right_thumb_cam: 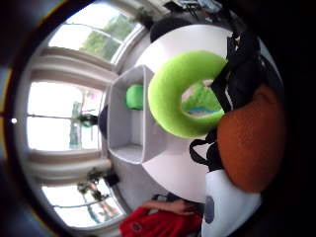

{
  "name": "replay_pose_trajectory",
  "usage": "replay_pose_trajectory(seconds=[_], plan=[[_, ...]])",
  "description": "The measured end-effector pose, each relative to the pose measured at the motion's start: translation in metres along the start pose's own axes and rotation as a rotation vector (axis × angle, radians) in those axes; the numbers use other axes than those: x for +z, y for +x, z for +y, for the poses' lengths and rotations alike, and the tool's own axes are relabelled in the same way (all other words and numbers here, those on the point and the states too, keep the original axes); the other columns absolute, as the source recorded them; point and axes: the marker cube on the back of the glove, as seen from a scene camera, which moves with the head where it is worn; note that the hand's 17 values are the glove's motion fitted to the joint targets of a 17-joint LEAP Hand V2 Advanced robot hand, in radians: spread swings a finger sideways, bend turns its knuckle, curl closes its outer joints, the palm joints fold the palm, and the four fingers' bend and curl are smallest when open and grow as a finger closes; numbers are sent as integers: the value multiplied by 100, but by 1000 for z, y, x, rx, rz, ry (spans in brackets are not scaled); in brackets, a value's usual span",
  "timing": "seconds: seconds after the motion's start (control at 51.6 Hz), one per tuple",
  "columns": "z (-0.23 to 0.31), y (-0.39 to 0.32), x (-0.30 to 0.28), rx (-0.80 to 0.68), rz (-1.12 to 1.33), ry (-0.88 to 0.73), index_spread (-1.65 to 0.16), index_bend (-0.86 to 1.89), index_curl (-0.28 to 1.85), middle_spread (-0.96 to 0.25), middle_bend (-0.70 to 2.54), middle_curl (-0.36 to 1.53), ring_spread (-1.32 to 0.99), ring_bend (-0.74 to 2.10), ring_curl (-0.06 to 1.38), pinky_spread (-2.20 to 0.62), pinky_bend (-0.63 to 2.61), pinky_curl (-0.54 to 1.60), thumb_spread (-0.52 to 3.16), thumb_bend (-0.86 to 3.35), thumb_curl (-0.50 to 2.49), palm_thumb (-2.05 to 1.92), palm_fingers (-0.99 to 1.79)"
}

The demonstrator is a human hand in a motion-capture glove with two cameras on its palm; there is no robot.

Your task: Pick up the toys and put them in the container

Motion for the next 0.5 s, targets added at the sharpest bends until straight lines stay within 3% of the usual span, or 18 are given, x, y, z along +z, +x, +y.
replay_pose_trajectory(seconds=[0.155,0.252,0.349,0.504], plan=[[-8,-48,-13,-74,-34,31,-29,74,100,-48,52,65,-51,55,36,-41,108,35,64,12,100,63,67],[-12,-135,-17,-230,-29,71,-30,70,102,-48,47,65,-49,51,36,-40,114,36,67,10,101,62,61],[-16,-178,-9,-356,-46,65,-31,65,104,-47,43,66,-47,46,36,-38,121,38,71,9,101,61,56],[-50,-167,24,-593,78,91,-35,55,105,-43,42,66,-39,32,33,-30,126,39,81,8,100,61,37]])
